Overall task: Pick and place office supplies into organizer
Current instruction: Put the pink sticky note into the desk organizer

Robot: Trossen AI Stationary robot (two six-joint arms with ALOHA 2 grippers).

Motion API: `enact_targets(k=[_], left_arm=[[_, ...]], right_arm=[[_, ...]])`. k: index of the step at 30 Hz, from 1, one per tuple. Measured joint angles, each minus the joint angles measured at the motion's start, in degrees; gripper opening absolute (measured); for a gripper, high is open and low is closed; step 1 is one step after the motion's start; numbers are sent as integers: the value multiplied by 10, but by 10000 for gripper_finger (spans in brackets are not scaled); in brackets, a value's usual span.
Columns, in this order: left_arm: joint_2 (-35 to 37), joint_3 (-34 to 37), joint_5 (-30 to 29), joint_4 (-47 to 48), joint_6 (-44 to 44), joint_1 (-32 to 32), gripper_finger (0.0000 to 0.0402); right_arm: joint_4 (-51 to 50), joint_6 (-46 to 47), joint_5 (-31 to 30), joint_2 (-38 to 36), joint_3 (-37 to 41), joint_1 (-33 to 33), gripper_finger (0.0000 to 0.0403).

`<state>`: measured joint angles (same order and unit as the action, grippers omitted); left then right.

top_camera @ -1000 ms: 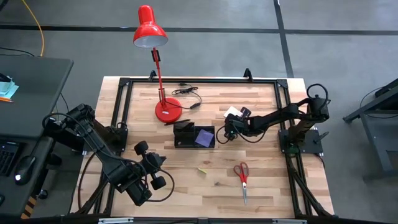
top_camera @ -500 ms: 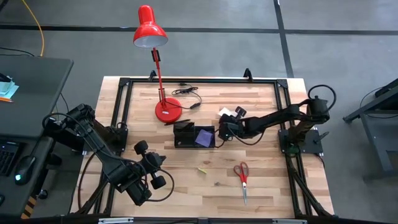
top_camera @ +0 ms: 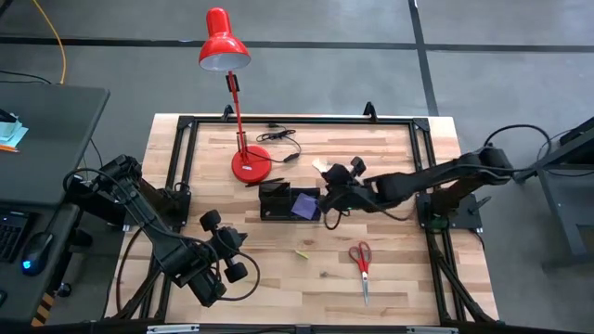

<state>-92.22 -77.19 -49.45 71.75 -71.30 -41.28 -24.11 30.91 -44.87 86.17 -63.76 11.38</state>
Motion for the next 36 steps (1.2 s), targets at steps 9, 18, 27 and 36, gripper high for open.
enact_targets(k=[9, 18, 27, 36], left_arm=[[11, 0, 27, 2, -28, -5, 1], [52, 0, 10, 3, -74, -39, 1], [63, 0, 16, 3, -86, -63, 1], [63, 0, 24, 3, -88, -73, 1]], right_arm=[[111, 142, 18, -5, 0, 43, 0], [149, 298, -12, 37, 1, 75, 0], [200, 376, -32, 77, 1, 74, 0], [368, 468, -45, 84, 114, 73, 0]])
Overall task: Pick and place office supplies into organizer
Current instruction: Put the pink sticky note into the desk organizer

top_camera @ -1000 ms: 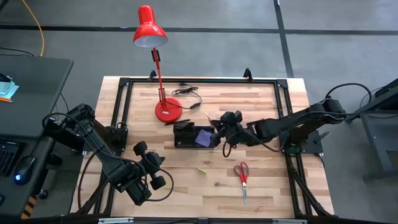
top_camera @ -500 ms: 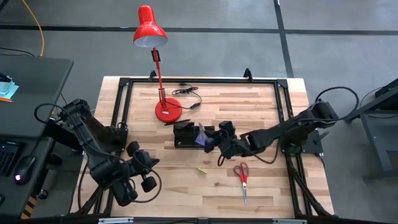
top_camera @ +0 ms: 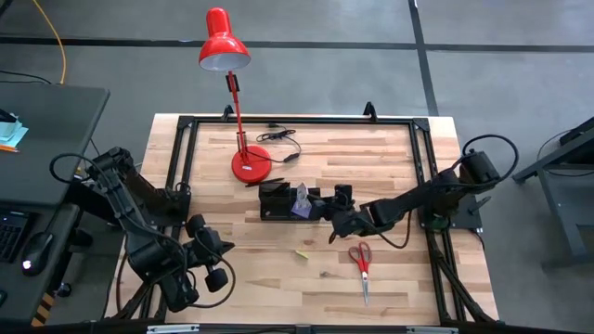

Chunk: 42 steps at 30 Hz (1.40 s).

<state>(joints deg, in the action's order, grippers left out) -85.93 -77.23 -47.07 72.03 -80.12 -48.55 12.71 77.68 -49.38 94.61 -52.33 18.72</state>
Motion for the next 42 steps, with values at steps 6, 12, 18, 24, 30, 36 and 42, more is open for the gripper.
enact_targets(k=[6, 12, 18, 24, 30, 36, 42], left_arm=[[0, 0, 0, 0, 1, 0, 1], [0, 0, -1, 0, 2, 2, 1], [0, 0, -3, 0, 3, 2, 1], [0, 0, -3, 0, 3, 2, 1], [0, 0, 6, 0, 2, 2, 1], [0, 0, 10, 1, 3, 2, 1], [0, 0, 10, 2, 5, 2, 1]], right_arm=[[53, 54, 0, 0, 52, 0, 0], [88, 68, 14, 0, 73, -8, 0], [92, 63, 41, 0, 74, -22, 0], [177, 60, 79, 49, 74, -33, 0], [213, 59, 68, 69, 74, -34, 0], [209, 63, 101, 69, 74, -49, 0], [193, 75, 102, 68, 74, -52, 21]])
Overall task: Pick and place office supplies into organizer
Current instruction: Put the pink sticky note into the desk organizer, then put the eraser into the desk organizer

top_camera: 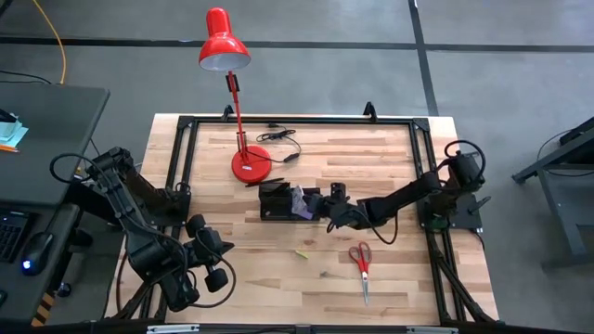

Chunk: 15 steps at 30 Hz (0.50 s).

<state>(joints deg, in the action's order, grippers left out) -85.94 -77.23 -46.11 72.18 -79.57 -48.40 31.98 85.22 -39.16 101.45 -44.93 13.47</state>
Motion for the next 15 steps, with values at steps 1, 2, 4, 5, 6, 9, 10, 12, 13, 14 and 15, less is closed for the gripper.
enact_targets(k=[1, 2, 4, 5, 6, 9, 10, 12, 13, 14, 15], left_arm=[[0, 0, 0, 0, 0, 0, 1], [0, 0, 1, 0, 0, 0, 1], [0, 0, 3, 0, 0, 0, 1], [0, 0, 4, 0, 0, 0, 1], [0, 0, 4, 0, 0, 0, 1], [0, 0, 4, 0, 0, 0, 1], [0, 0, 4, 0, 0, 0, 1], [0, 0, 4, 0, 0, 0, 1], [0, 0, 4, 1, 0, 0, 1], [0, 0, 4, 1, 0, 0, 1], [0, 0, 4, 1, 0, 0, 1]], right_arm=[[-11, 9, 0, 0, 0, 0, 30], [-22, 22, 0, 0, 0, 0, 41], [-37, 44, 4, 0, 0, 0, 67], [-41, 49, 5, 0, 0, 0, 80], [-43, 49, 5, 0, 0, 0, 94], [-51, 46, 3, -5, 0, 0, 129], [-57, 44, 0, -8, 0, 0, 138], [-77, 35, -17, -18, 0, 0, 150], [-86, 30, -27, -25, 0, 0, 152], [-100, 23, -35, -36, 0, 0, 153], [-116, 10, -40, -48, 0, -1, 152]])
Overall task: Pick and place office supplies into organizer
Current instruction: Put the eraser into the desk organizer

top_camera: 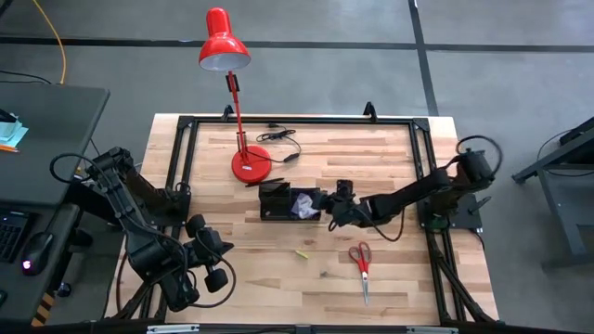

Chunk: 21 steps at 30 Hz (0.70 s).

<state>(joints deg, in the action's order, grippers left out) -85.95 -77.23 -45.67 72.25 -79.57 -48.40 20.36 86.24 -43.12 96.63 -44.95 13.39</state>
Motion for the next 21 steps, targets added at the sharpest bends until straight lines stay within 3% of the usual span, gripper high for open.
enact_targets(k=[4, 7, 10, 16, 21], left_arm=[[0, 0, 0, 0, 0, 0, 1], [0, 0, 3, 0, 0, 0, 1], [0, 0, 12, 0, 4, 0, 1], [0, 0, 53, -34, 76, 0, 1], [-4, 0, 50, -176, 299, 18, 1]], right_arm=[[-66, -90, 0, -68, 0, -11, 133], [-75, -210, 0, -135, 0, -14, 118], [-118, -283, 62, -209, -1, -22, 106], [-277, -178, 234, -282, -1, 15, 94], [-284, -157, 223, -250, 0, 91, 94]])
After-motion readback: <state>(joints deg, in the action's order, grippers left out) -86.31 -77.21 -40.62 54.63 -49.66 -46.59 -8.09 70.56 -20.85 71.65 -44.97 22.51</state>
